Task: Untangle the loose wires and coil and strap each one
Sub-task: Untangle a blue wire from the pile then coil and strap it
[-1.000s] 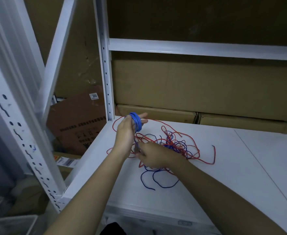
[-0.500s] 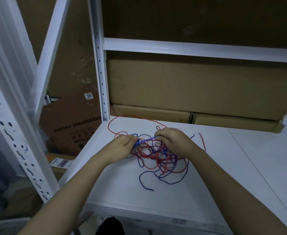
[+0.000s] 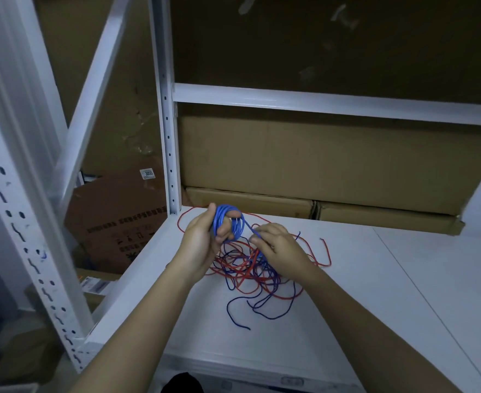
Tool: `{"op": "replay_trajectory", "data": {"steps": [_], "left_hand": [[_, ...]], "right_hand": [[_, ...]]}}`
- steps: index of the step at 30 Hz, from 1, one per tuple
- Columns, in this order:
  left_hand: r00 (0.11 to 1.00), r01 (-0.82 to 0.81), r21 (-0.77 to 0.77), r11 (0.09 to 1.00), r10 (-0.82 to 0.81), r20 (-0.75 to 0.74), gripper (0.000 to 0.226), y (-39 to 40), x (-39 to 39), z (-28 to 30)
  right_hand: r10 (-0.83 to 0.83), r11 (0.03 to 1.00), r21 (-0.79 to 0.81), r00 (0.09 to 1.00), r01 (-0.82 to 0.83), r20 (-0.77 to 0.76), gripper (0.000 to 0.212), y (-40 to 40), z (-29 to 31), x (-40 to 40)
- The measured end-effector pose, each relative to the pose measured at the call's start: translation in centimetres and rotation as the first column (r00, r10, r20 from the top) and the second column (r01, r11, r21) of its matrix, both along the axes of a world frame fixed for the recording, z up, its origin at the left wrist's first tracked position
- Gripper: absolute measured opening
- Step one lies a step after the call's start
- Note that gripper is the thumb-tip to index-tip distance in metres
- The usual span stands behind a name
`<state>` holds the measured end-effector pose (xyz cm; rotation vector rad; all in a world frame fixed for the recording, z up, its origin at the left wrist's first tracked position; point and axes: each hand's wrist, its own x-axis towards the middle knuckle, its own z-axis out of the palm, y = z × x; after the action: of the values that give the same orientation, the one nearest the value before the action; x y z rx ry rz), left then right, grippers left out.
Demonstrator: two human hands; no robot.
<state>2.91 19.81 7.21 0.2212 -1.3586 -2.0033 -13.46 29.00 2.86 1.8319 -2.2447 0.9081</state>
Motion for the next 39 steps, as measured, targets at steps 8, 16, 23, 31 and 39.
{"op": "replay_trajectory", "data": {"steps": [8, 16, 23, 31, 39], "left_hand": [[0.984, -0.156, 0.138, 0.978, 0.166, -0.066, 0.051, 1.0, -4.0, 1.4], [0.866, -0.378, -0.305, 0.874, 0.450, 0.219, 0.054, 1.0, -7.2, -0.8], [0.682, 0.145, -0.920, 0.364, 0.637, 0.360, 0.019, 0.4, -7.3, -4.1], [0.628, 0.514, -0.832, -0.210, 0.753, 0.197, 0.025, -0.4, -6.4, -4.9], [0.475, 0.632, -0.727, 0.270, 0.606, 0.638, 0.022, -2.4, -3.4, -4.8]], "right_hand": [[-0.148, 0.979, -0.129, 0.986, 0.157, 0.071, 0.024, 0.6, -0.3, 2.0], [0.053, 0.999, -0.037, 0.797, -0.038, 0.602, 0.028, 1.3, -2.7, 1.3], [0.067, 0.981, 0.094, 0.754, -0.169, 0.653, 0.032, 1.2, -4.2, 0.5], [0.047, 0.970, 0.187, 0.879, -0.153, 0.475, 0.019, 0.1, -3.9, 0.5], [-0.090, 0.978, 0.209, 0.932, 0.015, 0.352, 0.032, 2.0, -5.6, 0.9]]}}
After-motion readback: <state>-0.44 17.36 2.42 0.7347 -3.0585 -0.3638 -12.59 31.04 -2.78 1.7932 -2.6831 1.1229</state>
